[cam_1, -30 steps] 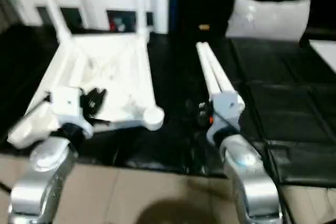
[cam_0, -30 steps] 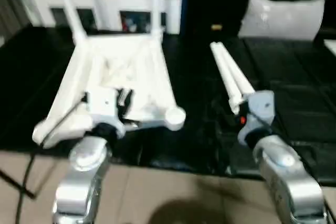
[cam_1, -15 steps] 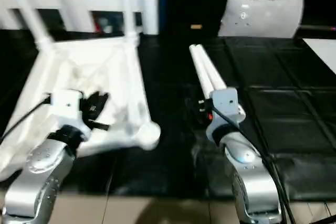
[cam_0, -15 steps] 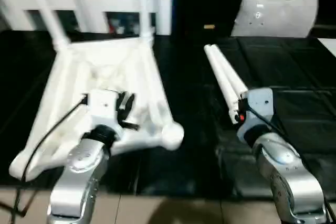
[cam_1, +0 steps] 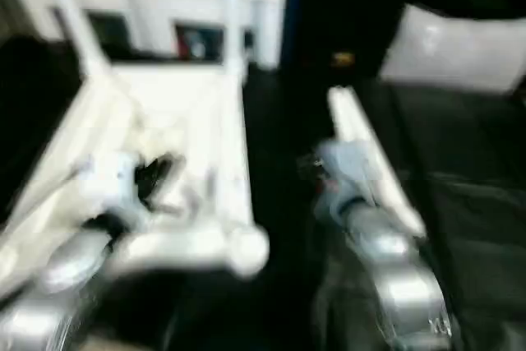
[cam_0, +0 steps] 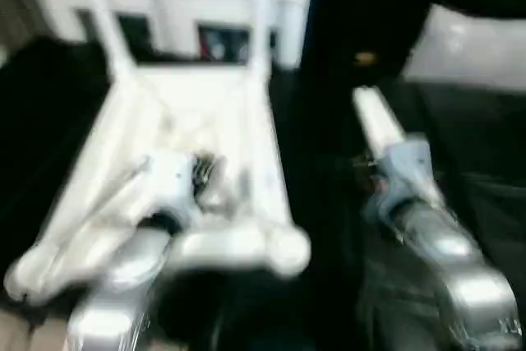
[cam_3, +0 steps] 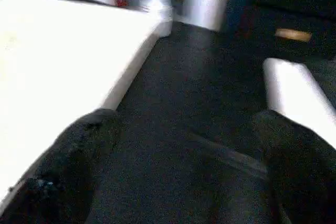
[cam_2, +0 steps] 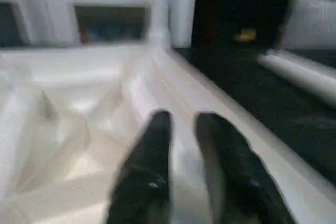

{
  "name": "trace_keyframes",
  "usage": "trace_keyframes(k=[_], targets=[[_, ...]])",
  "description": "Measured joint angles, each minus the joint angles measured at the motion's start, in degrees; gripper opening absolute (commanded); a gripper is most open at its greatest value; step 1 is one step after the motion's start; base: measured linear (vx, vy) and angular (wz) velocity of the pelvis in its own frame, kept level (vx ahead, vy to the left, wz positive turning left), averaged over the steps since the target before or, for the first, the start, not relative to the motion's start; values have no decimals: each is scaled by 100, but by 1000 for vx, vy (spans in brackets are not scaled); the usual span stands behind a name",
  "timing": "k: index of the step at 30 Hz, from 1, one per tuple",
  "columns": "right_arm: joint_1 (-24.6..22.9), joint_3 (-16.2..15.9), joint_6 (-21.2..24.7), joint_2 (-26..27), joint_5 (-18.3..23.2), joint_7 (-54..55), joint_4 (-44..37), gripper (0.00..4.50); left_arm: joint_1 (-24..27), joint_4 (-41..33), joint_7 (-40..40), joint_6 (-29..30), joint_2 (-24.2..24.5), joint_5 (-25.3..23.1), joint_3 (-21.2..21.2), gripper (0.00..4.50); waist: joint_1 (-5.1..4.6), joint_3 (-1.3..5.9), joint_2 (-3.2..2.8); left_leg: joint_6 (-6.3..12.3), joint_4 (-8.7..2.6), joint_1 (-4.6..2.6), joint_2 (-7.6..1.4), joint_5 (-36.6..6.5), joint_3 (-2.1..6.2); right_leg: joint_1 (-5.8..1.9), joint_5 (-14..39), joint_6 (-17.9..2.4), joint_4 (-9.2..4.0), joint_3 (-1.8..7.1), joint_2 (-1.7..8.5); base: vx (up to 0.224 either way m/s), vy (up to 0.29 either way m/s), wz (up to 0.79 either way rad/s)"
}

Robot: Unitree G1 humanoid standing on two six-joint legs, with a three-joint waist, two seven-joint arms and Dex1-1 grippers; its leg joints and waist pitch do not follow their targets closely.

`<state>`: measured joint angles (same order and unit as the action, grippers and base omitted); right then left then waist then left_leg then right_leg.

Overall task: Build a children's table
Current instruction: Pick table leg

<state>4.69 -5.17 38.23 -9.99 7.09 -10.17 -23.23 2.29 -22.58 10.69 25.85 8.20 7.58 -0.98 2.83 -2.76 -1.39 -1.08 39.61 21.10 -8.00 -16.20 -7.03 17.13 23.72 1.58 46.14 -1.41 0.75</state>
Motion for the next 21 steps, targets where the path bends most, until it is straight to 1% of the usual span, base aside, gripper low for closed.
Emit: trace_keyframes(k=[1,2,3,4,5,6,7,9,10,11,13,14,15,16,17,18,19,20,21], targets=[[-20,32,-1,-32,-1,2,-11,450,11,-5,8,17,5,1,-9,124,-60,-20,34,-12,-95,-152,-37,-22,-129,130,-71,-19,-117,-128,131,98,24,-44],[-22,51,-3,-45,-2,10,-29,450,7,-19,15,17,10,1,-9,124,-99,-36,90,-15,-154,-223,-35,-22,-191,191,-128,-43,-216,-145,204,69,2,-52],[-52,104,-6,-92,-8,26,-101,450,-29,-54,25,17,0,4,-21,124,-210,-54,141,-31,-187,-286,22,-29,-194,232,-303,-56,-580,-162,316,67,-47,-18],[-93,166,-6,-164,-26,35,-139,450,-42,-73,27,20,-28,5,-51,124,-286,-25,300,-36,-179,-279,59,-41,-229,213,-643,-15,-652,-91,367,67,-47,-18],[-115,232,3,-204,-60,47,-132,450,-40,-76,36,23,-107,16,-143,124,-283,-29,228,24,-181,-258,62,-53,-145,208,-640,-29,-713,-88,319,76,-96,-3],[-121,308,14,-227,-80,71,-130,450,-33,-100,72,25,-114,51,-263,124,-274,-33,180,54,-190,-200,70,-44,-41,219,-667,-43,-750,-83,260,92,-90,-18],[-120,343,34,-208,-98,99,-130,450,-30,-129,115,29,-74,62,-299,124,-280,-5,124,-85,-207,-162,102,34,65,264,-695,-83,-726,-80,236,92,-90,-18],[-120,323,97,-151,-114,119,-138,450,-30,-167,161,30,59,64,-280,124,-306,-7,126,-135,-227,-86,109,53,113,328,-694,-92,-730,-71,206,84,-47,-2],[-119,255,211,-148,-126,167,-143,450,-21,-165,178,48,81,60,-271,124,-288,-10,125,-159,-230,-33,102,49,135,361,-702,-95,-741,-63,185,68,-38,5],[-119,222,282,-142,-132,202,-143,450,-13,-165,202,64,87,59,-275,124,-261,-13,121,-173,-227,-5,97,47,152,369,-709,-90,-756,-58,171,0,0,0],[27,144,601,-223,-269,291,-136,450,28,-167,391,66,243,91,-292,124,-229,-33,90,-205,-234,-4,72,65,173,367,-753,-92,-830,-75,156,0,0,0],[111,142,738,-252,-312,337,-135,450,46,-167,459,65,305,117,-289,131,-223,-45,81,-214,-238,-2,71,73,176,361,-773,-92,-853,-79,157,0,0,0],[215,158,921,-256,-323,374,-124,450,60,-169,543,66,354,142,-284,131,-228,-59,67,-210,-250,-9,67,80,174,348,-796,-104,-882,-83,157,0,0,0],[350,181,1115,-258,-321,385,-117,450,57,-192,649,74,421,183,-292,137,-248,-85,51,-217,-275,-29,59,99,166,318,-820,-143,-929,-90,157,0,0,0],[473,188,1249,-275,-320,379,-93,450,50,-225,720,83,456,223,-300,160,-269,-125,40,-229,-287,-65,56,105,152,281,-821,-173,-950,-88,158,-77,19,-1],[588,188,1384,-319,-320,363,-56,450,35,-268,806,96,506,270,-332,169,-285,-156,40,-214,-300,-96,54,110,131,258,-829,-187,-954,-78,163,-89,13,-2],[713,201,1527,-385,-322,354,-13,450,9,-333,917,121,580,311,-382,171,-304,-180,37,-192,-308,-113,44,123,104,244,-840,-202,-951,-75,170,-89,13,-2],[753,214,1617,-397,-325,362,-10,450,5,-378,979,137,613,354,-388,171,-311,-189,42,-190,-311,-115,31,132,81,243,-846,-213,-948,-74,172,-90,2,0],[959,208,1935,-385,-327,388,129,450,-7,-457,1157,214,798,429,-418,189,-329,-211,51,-200,-312,-114,9,148,45,242,-853,-224,-931,-71,172,-86,-12,1]])
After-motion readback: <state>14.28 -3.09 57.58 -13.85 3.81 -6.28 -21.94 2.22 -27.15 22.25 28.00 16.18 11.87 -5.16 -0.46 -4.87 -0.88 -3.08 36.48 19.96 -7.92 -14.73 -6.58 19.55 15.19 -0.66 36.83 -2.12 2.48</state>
